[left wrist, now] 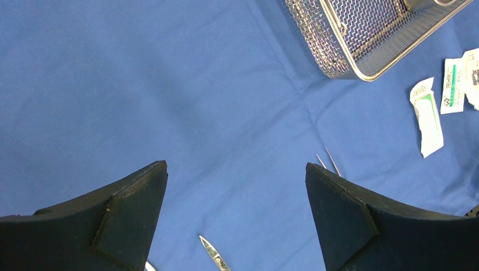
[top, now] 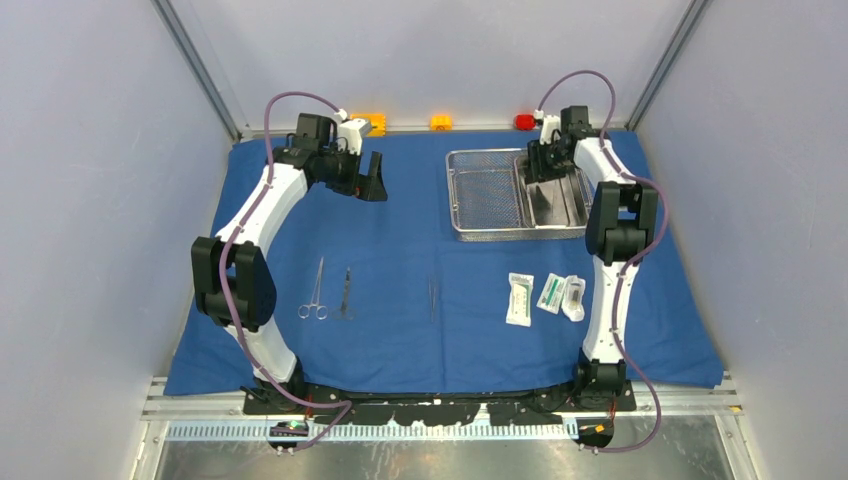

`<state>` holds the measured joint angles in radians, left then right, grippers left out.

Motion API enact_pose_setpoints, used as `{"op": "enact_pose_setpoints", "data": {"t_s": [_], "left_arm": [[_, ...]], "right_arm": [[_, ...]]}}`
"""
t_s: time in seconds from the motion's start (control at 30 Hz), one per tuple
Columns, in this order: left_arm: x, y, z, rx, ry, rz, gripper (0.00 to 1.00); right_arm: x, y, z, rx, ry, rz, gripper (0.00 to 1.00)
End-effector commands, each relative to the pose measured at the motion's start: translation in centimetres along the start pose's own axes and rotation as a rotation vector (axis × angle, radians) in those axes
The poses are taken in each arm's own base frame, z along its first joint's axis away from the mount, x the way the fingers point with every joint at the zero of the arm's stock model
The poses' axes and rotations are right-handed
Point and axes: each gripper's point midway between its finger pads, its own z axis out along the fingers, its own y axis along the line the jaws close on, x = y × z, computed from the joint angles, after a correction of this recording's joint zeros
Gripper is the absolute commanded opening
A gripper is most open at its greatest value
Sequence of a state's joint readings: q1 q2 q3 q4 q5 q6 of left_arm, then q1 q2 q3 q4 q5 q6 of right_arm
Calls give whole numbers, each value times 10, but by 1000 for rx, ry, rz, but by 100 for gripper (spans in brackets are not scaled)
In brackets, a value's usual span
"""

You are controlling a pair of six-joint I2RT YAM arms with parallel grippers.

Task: Open and lay out the surgical kit
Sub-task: Adjust the medical item in the container.

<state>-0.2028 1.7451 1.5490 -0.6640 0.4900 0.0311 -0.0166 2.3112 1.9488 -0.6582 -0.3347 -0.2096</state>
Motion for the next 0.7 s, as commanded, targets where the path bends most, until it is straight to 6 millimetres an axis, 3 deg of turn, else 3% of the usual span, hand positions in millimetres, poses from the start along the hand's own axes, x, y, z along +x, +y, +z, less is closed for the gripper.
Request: {"op": "enact_pose_setpoints", "data": {"t_s": [0.0,0.17,0.2,0.43,0.67], "left_arm": [[-17,-7,-10,6,-46,27,95],[-17,-7,-10,8,-46,25,95],[-17,-7,-10,8,-47,24,95],[-15,-7,-9,9,-42,25,95],[-15,-8,-10,11,-43,27,95]], "right_arm": [[-27,8,-1,-3,-77,3,47],[-26,4,3,18,-79,11,47],[-26,15,7,10,-73,-5,47],[-20,25,18,21,-51,-28,46],[-14,20,23,93,-32,-60,43]]}}
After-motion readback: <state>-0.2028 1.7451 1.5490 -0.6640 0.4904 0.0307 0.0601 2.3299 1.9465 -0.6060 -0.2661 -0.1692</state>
